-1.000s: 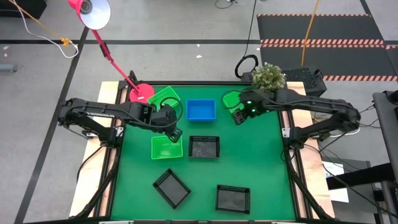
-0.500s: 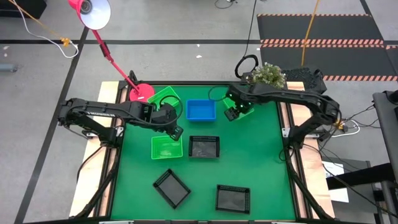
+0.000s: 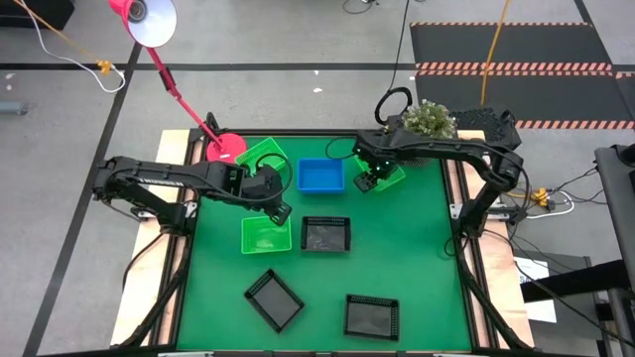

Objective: Stack baskets by color
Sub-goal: Stack the top right green bin on the top of the bottom green bin

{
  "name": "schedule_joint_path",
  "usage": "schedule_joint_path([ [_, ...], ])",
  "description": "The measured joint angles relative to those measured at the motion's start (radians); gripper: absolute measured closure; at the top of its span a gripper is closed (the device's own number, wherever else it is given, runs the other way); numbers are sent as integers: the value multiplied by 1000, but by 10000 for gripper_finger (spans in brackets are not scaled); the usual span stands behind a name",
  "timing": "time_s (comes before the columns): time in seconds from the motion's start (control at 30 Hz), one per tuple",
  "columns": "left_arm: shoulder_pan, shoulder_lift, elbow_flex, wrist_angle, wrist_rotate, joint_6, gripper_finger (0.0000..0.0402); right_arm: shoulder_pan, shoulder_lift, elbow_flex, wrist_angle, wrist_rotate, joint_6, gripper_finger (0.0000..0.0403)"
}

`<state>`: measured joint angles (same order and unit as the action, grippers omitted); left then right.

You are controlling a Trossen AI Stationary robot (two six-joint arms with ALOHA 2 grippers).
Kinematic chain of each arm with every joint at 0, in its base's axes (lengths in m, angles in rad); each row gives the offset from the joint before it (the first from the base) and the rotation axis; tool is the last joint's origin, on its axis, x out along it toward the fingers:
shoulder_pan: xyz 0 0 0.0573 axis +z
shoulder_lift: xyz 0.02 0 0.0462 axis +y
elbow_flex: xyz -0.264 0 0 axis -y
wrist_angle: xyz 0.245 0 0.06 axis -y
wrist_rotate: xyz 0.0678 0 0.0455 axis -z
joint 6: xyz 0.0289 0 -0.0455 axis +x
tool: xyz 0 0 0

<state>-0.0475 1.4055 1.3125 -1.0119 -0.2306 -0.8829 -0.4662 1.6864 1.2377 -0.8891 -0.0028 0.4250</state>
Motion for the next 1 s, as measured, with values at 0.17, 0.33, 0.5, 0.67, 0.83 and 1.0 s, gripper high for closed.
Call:
schedule_joint_path([
  [0.17,0,0,0,0,-5,8,284,2,35,0,2,32,-9,188],
  [0.33,0,0,0,-2,-5,14,284,2,51,0,10,32,-22,225],
  [0.5,0,0,0,-2,-5,15,284,2,64,0,10,32,-18,279],
  [0.67,-10,0,0,-2,-5,16,284,3,63,0,8,32,14,327],
  [0.83,-31,0,0,-2,-5,16,284,3,59,0,-22,26,12,367],
  [1.0,-47,0,0,1,-5,16,284,15,-20,0,-66,28,11,395],
])
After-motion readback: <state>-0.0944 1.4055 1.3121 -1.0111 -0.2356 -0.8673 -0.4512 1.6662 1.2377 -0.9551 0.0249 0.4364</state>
